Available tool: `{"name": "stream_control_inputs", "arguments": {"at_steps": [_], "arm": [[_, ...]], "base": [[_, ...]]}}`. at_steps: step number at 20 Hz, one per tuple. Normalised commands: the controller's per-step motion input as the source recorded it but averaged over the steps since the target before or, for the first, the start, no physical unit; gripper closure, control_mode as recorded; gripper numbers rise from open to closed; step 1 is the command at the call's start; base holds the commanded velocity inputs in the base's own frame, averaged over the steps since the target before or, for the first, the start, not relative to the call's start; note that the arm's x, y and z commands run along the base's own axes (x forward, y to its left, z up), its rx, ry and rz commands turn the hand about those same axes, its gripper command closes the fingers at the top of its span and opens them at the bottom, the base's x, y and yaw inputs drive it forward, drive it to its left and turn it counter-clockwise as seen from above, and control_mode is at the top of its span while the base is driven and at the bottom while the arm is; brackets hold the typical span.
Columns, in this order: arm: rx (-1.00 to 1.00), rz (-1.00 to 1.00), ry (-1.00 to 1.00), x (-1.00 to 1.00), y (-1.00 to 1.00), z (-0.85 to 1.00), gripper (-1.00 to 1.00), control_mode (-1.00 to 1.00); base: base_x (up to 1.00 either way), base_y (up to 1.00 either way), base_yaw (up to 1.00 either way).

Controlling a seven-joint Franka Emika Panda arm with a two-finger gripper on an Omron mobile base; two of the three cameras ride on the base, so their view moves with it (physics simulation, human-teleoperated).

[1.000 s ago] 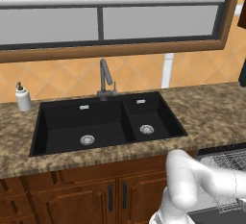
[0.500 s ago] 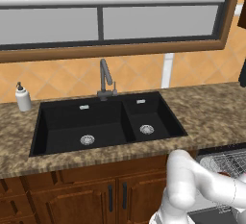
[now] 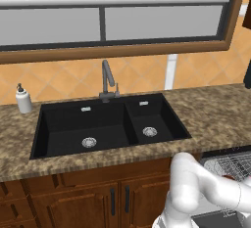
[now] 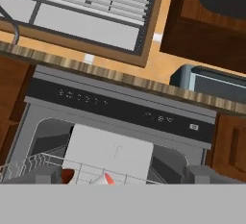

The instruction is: Pick up the cup and bowl from the counter, place them in the dishwasher, and close the dishwasher door.

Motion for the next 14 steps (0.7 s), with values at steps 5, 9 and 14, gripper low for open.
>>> {"name": "stream_control_inputs", "arguments": {"at_steps": [5,9,14], "arm": [[0.00,0.00,-0.03,-0.53,0.00,-0.04,-1.00,-1.00],[0.00,0.00,0.00,-0.10,0.00,-0.02,-1.00,1.00],[0.00,0.00,0.00,0.00,0.00,0.00,-1.00,1.00]], "base": [[0.00,0.00,0.00],[-0.33,0.00,0.00],[-0.61,0.00,0.00]]}}
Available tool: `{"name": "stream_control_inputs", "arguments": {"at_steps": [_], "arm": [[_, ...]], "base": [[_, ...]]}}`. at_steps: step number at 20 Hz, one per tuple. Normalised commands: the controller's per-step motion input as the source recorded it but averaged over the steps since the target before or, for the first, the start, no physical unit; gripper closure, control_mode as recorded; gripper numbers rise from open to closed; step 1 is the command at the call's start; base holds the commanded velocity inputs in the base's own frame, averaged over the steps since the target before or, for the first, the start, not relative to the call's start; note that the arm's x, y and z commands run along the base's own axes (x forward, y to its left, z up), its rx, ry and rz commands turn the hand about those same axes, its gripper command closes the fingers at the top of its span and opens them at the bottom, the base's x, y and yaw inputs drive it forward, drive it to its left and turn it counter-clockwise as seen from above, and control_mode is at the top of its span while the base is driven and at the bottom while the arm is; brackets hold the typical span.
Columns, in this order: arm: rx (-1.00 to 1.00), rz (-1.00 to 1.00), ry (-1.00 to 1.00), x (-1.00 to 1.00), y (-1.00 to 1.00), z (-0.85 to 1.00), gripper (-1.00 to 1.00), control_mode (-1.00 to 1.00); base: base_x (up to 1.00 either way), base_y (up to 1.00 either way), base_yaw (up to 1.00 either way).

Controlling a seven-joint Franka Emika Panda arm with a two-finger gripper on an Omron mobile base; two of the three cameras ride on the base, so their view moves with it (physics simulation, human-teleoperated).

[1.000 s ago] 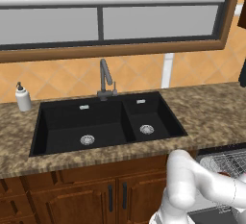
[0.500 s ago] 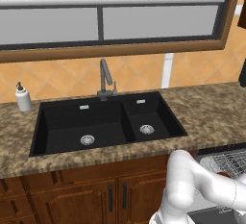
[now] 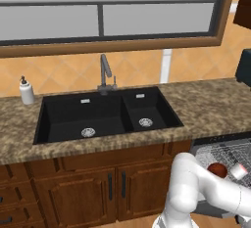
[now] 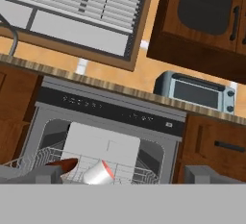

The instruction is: Pick up the cup and bowl from the counter, place them in the dishwasher, and close the dishwasher door.

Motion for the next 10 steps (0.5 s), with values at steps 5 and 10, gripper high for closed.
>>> {"name": "stream_control_inputs", "arguments": {"at_steps": [5,10], "arm": [[0.00,0.00,0.00,0.00,0.00,0.00,-1.00,1.00],[0.00,0.00,0.00,0.00,0.00,0.00,-1.00,1.00]], "base": [[0.01,0.05,0.00],[0.02,0.00,0.00]]}}
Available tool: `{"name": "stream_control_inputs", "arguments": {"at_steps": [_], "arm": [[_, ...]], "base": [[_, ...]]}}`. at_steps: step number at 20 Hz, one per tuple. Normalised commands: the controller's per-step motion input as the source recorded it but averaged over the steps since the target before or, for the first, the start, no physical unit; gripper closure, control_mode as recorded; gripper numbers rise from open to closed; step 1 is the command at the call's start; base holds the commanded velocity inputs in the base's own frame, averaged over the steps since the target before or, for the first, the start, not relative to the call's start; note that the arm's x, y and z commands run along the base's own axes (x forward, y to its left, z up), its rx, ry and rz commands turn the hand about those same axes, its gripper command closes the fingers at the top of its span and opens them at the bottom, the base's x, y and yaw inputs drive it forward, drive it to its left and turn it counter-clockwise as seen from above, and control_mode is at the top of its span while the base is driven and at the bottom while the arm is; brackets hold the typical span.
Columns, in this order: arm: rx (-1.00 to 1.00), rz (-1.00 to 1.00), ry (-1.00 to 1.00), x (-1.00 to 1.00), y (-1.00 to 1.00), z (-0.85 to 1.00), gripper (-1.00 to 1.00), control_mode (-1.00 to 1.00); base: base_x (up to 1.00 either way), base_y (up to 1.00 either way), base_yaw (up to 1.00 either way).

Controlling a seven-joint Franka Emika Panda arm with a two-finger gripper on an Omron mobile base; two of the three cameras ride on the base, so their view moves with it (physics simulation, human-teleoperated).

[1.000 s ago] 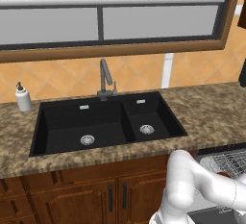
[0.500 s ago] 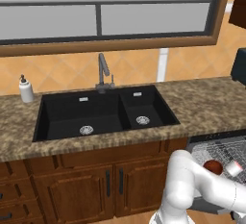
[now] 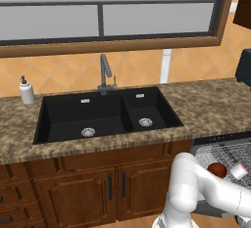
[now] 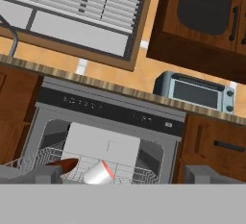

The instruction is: Pick up the cup and bowl from the counter, place them in the dishwasher, and close the dishwasher door.

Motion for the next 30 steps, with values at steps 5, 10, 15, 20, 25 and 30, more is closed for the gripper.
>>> {"name": "stream_control_inputs", "arguments": {"at_steps": [5,10,15,20,25,30], "arm": [[-0.02,0.00,-0.05,0.46,0.00,-0.29,-1.00,-1.00],[-0.01,0.00,-0.09,0.89,-0.01,-0.65,-1.00,-1.00],[-0.03,0.00,-0.03,0.65,-0.09,-0.77,-1.00,-1.00],[0.00,-0.01,0.00,0.18,-0.50,-0.87,-1.00,-1.00],[0.00,-0.03,0.04,0.08,-0.58,-0.96,-1.00,-1.00],[0.00,-0.01,0.17,0.25,-0.19,-0.49,-1.00,-1.00]], "base": [[0.00,0.00,0.00],[0.00,0.00,0.00],[0.00,0.00,0.00],[0.00,0.00,0.00],[0.00,0.00,0.00],[0.00,0.00,0.00]]}}
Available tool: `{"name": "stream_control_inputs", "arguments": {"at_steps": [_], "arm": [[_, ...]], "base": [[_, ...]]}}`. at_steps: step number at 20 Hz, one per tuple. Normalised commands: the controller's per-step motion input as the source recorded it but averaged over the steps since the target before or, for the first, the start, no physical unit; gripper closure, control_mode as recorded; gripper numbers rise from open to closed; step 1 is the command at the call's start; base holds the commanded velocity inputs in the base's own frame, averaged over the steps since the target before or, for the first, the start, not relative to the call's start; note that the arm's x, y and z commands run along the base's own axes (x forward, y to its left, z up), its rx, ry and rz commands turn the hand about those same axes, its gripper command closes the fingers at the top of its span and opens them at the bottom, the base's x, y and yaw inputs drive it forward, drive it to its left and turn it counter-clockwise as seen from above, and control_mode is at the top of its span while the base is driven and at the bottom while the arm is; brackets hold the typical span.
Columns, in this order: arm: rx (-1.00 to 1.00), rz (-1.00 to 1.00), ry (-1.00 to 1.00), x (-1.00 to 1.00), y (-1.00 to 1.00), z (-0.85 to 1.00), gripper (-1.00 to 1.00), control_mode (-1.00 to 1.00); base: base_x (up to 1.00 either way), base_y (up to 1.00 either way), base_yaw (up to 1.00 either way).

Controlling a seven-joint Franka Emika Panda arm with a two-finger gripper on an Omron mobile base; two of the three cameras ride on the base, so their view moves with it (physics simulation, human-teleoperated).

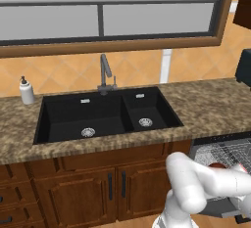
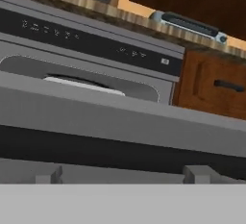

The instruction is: Pick up the cup and bowl from the counter, place them in the dishwasher, and close the dishwasher door.

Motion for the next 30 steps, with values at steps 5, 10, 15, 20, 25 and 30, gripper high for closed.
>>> {"name": "stream_control_inputs", "arguments": {"at_steps": [5,10,15,20,25,30], "arm": [[-0.08,0.00,0.39,0.28,-0.11,-0.46,-1.00,-1.00],[-0.04,0.07,0.00,0.51,0.03,0.17,-1.00,-1.00],[-0.01,0.01,-0.13,0.71,0.04,0.65,-1.00,-1.00],[0.00,0.01,-0.18,0.98,0.00,0.78,-1.00,-1.00],[0.00,0.09,-0.11,1.00,0.01,0.65,-1.00,-1.00],[-0.01,0.17,0.01,1.00,0.01,0.50,-1.00,-1.00]], "base": [[0.00,0.00,0.00],[0.00,0.00,0.00],[0.00,0.00,0.00],[0.00,0.00,0.00],[0.00,0.00,0.00],[0.00,0.00,0.00]]}}
